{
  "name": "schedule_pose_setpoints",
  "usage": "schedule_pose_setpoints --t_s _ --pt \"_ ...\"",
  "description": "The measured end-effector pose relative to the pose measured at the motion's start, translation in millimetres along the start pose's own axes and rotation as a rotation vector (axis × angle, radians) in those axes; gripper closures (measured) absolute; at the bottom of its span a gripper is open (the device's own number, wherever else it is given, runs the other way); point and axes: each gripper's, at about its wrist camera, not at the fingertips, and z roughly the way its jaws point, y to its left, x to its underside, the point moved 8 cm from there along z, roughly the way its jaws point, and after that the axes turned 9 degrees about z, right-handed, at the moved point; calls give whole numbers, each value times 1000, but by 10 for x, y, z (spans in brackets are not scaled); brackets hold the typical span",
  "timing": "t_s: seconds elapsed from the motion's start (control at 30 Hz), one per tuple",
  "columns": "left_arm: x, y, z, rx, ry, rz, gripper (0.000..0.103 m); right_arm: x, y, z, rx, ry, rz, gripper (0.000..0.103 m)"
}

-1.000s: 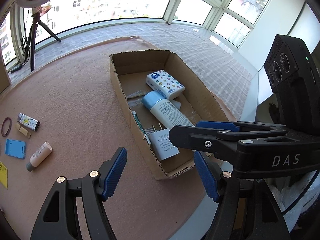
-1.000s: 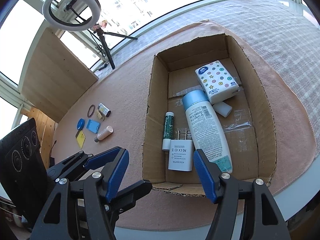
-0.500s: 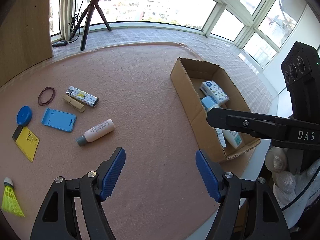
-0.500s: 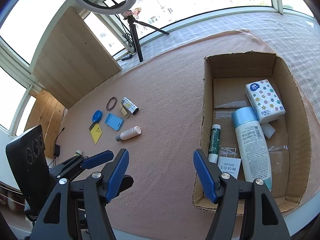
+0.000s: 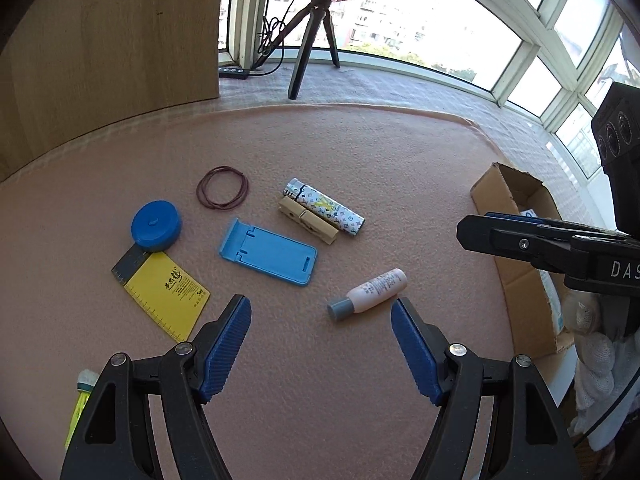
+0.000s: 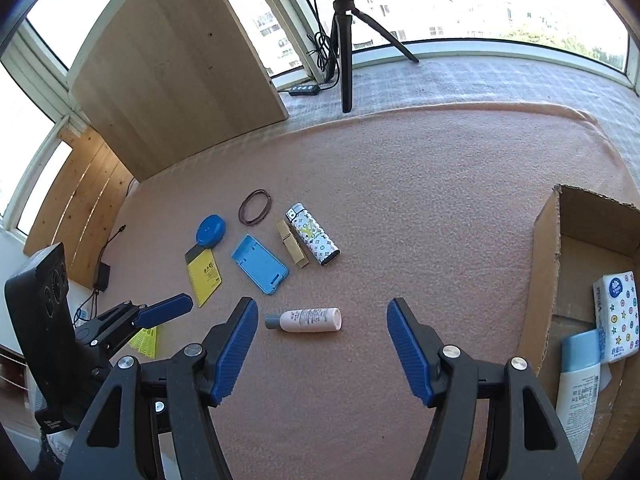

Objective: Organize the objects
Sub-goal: 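Withdraw the right gripper and move both grippers toward the blue phone stand, then close the left gripper on the blue phone stand while the right approaches the lighter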

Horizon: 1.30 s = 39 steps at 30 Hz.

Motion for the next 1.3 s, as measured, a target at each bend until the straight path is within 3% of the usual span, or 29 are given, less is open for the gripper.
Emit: schedule_pose_setpoints --t_s 0.43,0.73,0.9,1.0,1.1,1.3 --pt "-424 611 596 -78 35 -1 31 -422 197 834 9 99 17 39" --pt "-560 752 917 -77 58 32 56 -421 185 1187 30 155 -25 39" --pt "-552 717 1048 -68 85 56 76 -419 243 1252 60 142 -72 39" --pt "-541 713 1054 -74 82 67 80 -411 254 1307 87 140 -107 40" --pt "-504 667 1064 -74 87 92 87 -412 260 1328 119 123 -146 47" --pt "-380 497 997 -80 83 161 87 -391 279 1308 96 129 -159 61"
